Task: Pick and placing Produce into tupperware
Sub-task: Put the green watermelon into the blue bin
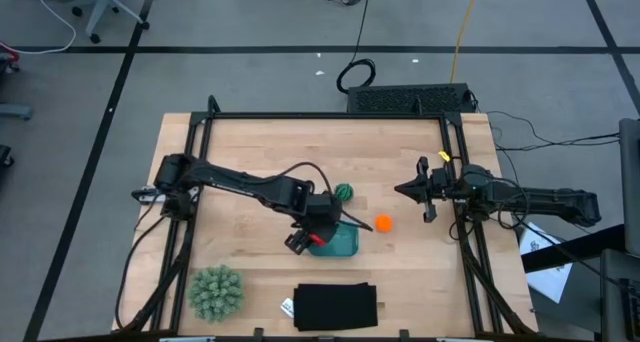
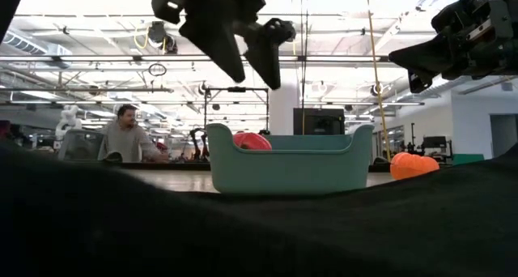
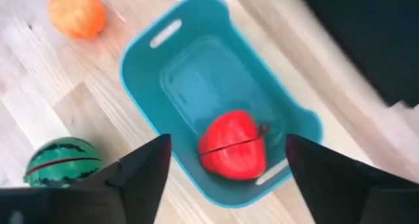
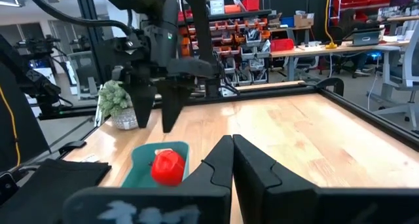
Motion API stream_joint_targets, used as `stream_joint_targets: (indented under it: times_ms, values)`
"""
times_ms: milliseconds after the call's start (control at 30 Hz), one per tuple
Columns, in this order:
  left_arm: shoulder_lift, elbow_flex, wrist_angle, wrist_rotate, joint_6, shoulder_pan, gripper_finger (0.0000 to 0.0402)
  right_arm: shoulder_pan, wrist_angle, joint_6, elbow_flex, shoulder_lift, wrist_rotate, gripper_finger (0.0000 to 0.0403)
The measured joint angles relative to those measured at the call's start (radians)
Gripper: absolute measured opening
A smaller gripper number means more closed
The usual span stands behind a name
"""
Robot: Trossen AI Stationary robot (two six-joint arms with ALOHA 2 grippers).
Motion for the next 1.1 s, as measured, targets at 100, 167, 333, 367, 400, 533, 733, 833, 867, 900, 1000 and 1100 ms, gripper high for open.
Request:
stream_joint_targets:
  times_ms: [100,167,333,367,400,533,733,833,867,900,1000,1100]
  values:
    - [-0.005,0.000,0.001,0.001,-0.004,0.000,0.0235,0.000,0.001,0.000,0.000,0.005,0.000,0.0000]
    - [-0.005,0.000,-0.002,-0.019,-0.008,0.000,0.0187,0.000,0.002,0.000,0.000,0.005,0.000,0.0000]
    - [-0.004,0.000,-0.002,-0.038,-0.016,0.000,0.0063,0.000,0.003,0.000,0.000,0.005,0.000,0.0000]
    - [-0.004,0.000,-0.003,-0.038,-0.016,0.000,0.0040,0.000,0.003,0.000,0.000,0.005,0.000,0.0000]
    - [-0.004,0.000,-0.003,-0.038,-0.018,0.000,0.0021,0.000,0.003,0.000,0.000,0.005,0.000,0.0000]
    - [-0.004,0.000,-0.008,-0.059,-0.017,0.000,0.0012,0.000,0.003,0.000,0.000,0.005,0.000,0.0000]
    - [-0.068,-0.002,-0.032,-0.297,0.015,-0.032,0.0003,0.000,0.003,0.000,0.000,0.005,0.000,0.0000]
    - [-0.144,-0.002,-0.059,-0.369,-0.018,-0.044,0.0004,0.000,0.011,0.000,0.000,0.006,-0.004,0.0000]
    - [-0.177,-0.002,-0.055,-0.389,-0.035,-0.046,0.0004,0.000,0.010,0.000,0.000,0.006,-0.005,0.0000]
    - [-0.210,-0.002,-0.061,-0.406,-0.049,-0.047,0.0002,0.000,0.011,0.000,0.000,0.005,-0.006,0.0000]
    - [-0.312,-0.002,-0.073,-0.429,-0.097,-0.046,0.0002,0.000,0.019,0.000,0.000,0.006,-0.007,0.0000]
    - [-0.407,-0.002,-0.077,-0.449,-0.140,-0.047,0.0001,0.000,0.041,0.000,0.000,0.008,-0.007,0.0000]
